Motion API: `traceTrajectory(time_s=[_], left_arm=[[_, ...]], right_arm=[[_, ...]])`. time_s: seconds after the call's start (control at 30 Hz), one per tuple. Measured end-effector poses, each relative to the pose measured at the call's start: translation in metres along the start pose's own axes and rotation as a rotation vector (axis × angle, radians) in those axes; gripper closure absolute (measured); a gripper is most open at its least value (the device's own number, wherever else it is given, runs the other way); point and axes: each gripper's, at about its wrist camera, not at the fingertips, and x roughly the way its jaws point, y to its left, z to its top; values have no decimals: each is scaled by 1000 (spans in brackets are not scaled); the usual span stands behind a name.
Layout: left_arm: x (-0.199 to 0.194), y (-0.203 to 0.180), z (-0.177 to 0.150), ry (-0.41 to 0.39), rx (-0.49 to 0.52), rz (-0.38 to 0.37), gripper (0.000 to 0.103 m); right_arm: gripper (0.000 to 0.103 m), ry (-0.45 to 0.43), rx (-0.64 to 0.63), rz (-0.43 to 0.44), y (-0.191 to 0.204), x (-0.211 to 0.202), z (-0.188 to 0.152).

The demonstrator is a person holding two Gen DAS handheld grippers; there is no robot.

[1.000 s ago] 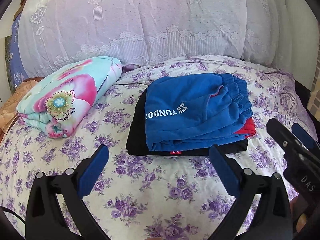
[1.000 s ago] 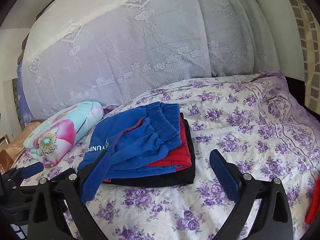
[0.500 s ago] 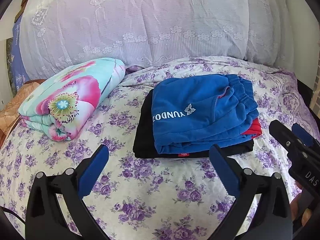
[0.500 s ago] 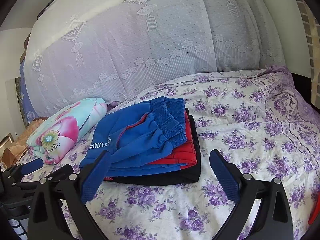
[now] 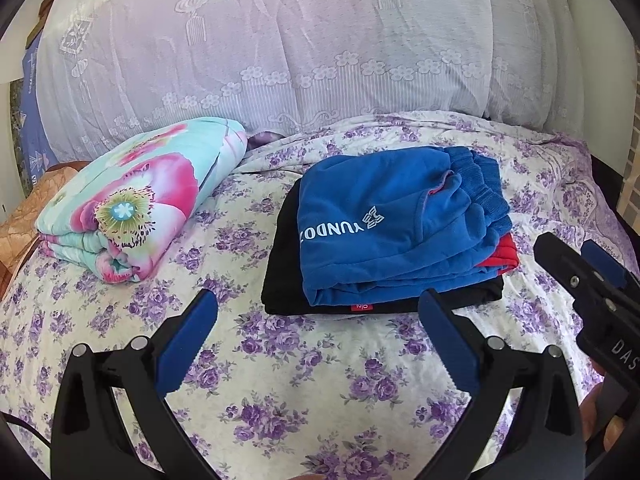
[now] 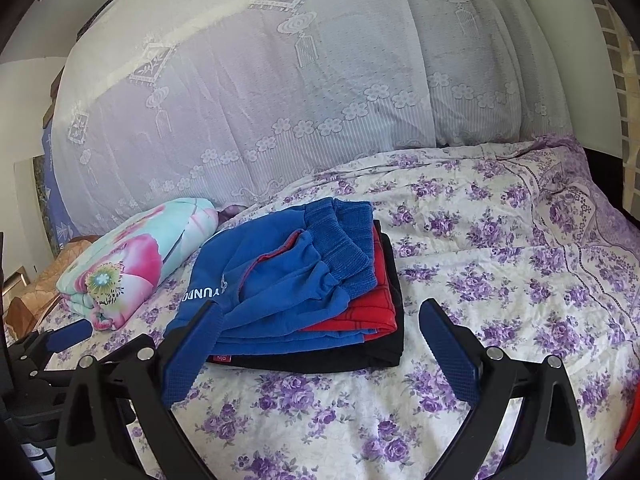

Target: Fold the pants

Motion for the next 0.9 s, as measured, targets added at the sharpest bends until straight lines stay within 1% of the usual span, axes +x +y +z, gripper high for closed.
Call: traceTrajectory(time_s=[0.23, 0.33, 0.4, 0.5, 0.6, 0.67, 0.77, 0.83, 0.9], left_arm=[[-4, -1, 1, -6, 0, -8, 5], [-5, 0, 2, -9, -3, -12, 5], [-6, 1, 2, -17, -9, -23, 5], [-7, 3, 3, -24, -5, -41, 5], [-4, 1, 3, -4, 11, -9, 5], [-3, 1, 4, 4, 7, 17, 5], [-4, 4, 3, 17, -12, 6, 5], [-5, 7, 4, 27, -25, -1, 5], [-8, 10, 5, 16, -34, -2, 5]], right_arm=[[4, -7, -14, -22, 3, -2, 2], [4, 14, -16, -37, 5, -1, 4], [4, 25, -19, -24, 8, 0, 4], [4, 16, -33, 1, 12, -5, 4], [4, 63, -27, 20, 14, -6, 3], [4, 87, -7, -1, 12, -5, -1], [4, 144, -4, -35, 13, 0, -7], [4, 153, 21, -16, 11, 0, -10], [4, 167, 17, -5, 12, 1, -9]])
